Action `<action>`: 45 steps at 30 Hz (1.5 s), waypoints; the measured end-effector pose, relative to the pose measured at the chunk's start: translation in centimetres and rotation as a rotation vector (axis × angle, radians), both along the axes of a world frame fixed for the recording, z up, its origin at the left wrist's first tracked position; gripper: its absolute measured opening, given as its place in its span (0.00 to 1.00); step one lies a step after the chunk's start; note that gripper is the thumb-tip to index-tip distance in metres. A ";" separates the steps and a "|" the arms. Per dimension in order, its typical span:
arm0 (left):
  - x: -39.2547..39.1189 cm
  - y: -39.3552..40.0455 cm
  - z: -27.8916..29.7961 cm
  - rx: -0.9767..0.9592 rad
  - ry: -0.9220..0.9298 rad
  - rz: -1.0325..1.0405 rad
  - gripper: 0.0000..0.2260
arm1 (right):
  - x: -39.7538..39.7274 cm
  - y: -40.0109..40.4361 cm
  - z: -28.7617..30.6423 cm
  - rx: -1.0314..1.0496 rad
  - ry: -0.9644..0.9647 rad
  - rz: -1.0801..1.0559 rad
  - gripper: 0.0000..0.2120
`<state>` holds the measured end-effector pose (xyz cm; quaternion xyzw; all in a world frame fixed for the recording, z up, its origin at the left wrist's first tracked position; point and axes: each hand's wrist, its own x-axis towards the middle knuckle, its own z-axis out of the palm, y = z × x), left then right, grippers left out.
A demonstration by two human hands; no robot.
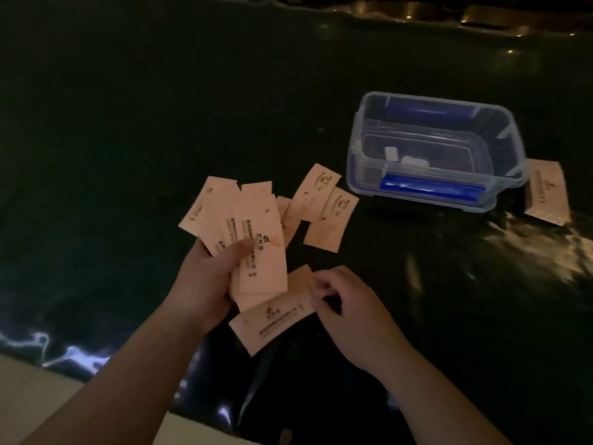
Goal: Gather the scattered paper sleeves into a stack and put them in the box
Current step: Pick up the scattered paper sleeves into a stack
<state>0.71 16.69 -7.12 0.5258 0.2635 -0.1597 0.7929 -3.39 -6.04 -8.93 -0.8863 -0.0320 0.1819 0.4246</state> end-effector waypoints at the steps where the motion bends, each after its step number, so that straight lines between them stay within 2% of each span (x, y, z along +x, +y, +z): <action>1: -0.1 0.9 0.0 0.016 -0.007 0.021 0.27 | 0.2 0.8 -0.3 -0.014 0.000 0.147 0.17; 3: -0.5 2.3 0.0 0.019 -0.027 0.049 0.26 | 0.7 2.2 -1.1 -0.111 -0.064 0.400 0.26; 5: -0.7 2.8 -0.1 0.018 -0.041 0.049 0.26 | 1.3 3.0 -1.7 -0.251 -0.138 0.510 0.31; 8: -1.2 3.3 -0.6 0.008 -0.048 0.032 0.27 | 2.3 3.4 -2.2 -0.367 -0.185 0.499 0.34; 12: -1.3 3.8 -1.3 -0.018 -0.055 0.010 0.28 | 1.9 3.0 -2.9 -0.396 -0.169 0.387 0.39; 15: -1.2 4.1 -1.7 -0.012 -0.056 0.009 0.27 | 1.1 3.0 -3.0 -0.360 -0.129 0.208 0.35; 18: -1.0 4.4 -2.0 -0.006 -0.056 0.005 0.26 | 0.5 3.2 -2.4 -0.333 -0.179 -0.006 0.17; 19: -0.9 4.3 -2.0 -0.002 -0.058 0.011 0.26 | 0.4 3.1 -2.0 -0.295 -0.159 -0.126 0.12; 21: -0.8 4.2 -1.9 0.006 -0.058 0.037 0.28 | 0.6 2.5 -0.9 -0.099 0.006 -0.512 0.09; 23: -0.7 3.8 -1.8 0.014 -0.059 0.041 0.30 | 0.8 2.2 0.1 0.350 0.245 -0.900 0.05; 25: -0.7 3.0 -1.8 0.001 -0.052 0.016 0.31 | 0.9 2.7 1.2 0.730 0.426 -1.015 0.03; 26: -0.7 2.5 -1.9 -0.029 -0.044 -0.003 0.31 | 0.7 3.4 1.6 0.771 0.451 -0.962 0.02; 27: -0.7 1.9 -2.0 -0.071 -0.035 -0.021 0.30 | 0.6 4.3 1.7 0.718 0.441 -0.878 0.01; 30: -0.7 0.4 -2.2 -0.139 -0.014 -0.098 0.30 | 0.8 6.1 1.5 0.420 0.345 -0.690 0.02; 33: -0.5 -0.3 -2.3 -0.012 -0.019 -0.223 0.37 | 1.0 5.9 1.1 0.248 0.242 -0.479 0.03; 36: -0.1 0.3 -2.4 0.046 -0.031 -0.187 0.30 | 1.0 4.2 0.9 0.108 0.057 -0.441 0.04; 37: 0.4 0.3 -2.4 0.036 -0.039 -0.163 0.29 | 1.1 3.0 0.7 0.030 0.012 -0.375 0.08; 39: 1.0 0.9 -2.2 0.035 -0.035 -0.115 0.29 | 1.1 1.7 0.2 -0.171 0.048 -0.039 0.32; 40: 1.3 1.1 -2.0 0.041 -0.026 -0.097 0.29 | 1.2 1.6 -0.1 -0.297 0.077 0.139 0.40; 41: 1.6 1.2 -1.9 0.053 -0.013 -0.088 0.30 | 1.1 1.7 -0.5 -0.415 0.084 0.267 0.44; 43: 2.1 1.3 -1.9 0.070 0.002 -0.076 0.29 | 1.0 2.1 -1.2 -0.543 0.058 0.285 0.40; 45: 2.3 1.3 -1.9 0.074 -0.001 -0.082 0.28 | 1.1 1.8 -1.3 -0.460 0.070 0.072 0.23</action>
